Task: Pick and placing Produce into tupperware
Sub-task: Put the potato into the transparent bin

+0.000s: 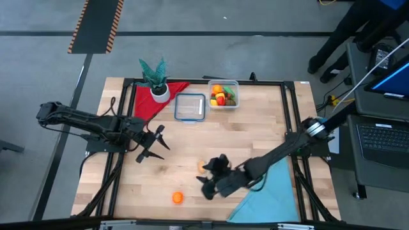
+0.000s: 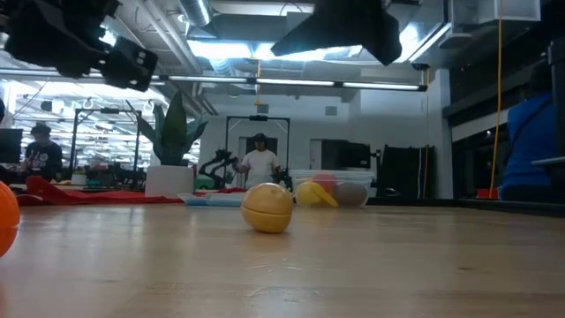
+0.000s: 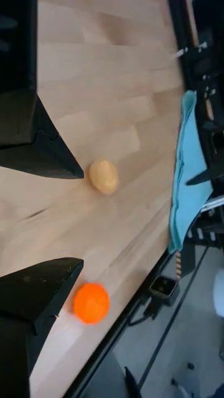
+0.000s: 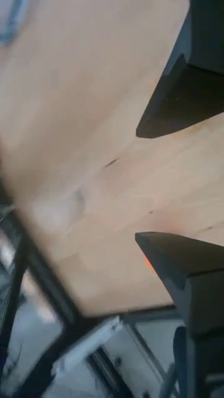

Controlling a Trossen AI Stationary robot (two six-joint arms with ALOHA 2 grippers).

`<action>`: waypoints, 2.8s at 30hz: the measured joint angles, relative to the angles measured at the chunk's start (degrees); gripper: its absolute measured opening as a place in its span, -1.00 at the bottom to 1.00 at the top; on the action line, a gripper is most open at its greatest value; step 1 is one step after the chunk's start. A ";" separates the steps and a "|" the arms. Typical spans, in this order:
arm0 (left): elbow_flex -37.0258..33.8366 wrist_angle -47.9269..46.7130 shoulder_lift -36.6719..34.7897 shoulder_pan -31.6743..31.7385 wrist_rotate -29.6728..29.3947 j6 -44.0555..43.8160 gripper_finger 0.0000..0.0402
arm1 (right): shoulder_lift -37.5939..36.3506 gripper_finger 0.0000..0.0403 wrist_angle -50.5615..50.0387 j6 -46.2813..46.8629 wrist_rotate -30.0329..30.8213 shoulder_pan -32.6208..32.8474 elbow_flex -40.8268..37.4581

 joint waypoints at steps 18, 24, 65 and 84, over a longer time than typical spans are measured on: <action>0.00 -9.89 -10.99 -3.32 -0.02 1.46 0.05 | 22.88 0.30 -52.11 35.21 -0.34 -3.58 41.40; 0.00 -10.48 -10.94 -3.32 -0.04 2.24 0.05 | 23.21 0.30 -58.18 41.02 -5.85 -5.17 40.19; 0.00 -10.59 -10.92 -3.29 -0.09 2.99 0.05 | 27.00 0.30 -53.27 39.69 -9.79 -7.71 39.50; 0.02 -10.57 -10.92 -3.29 -0.09 2.89 0.05 | 32.91 0.30 -51.42 39.85 -12.52 -9.06 39.63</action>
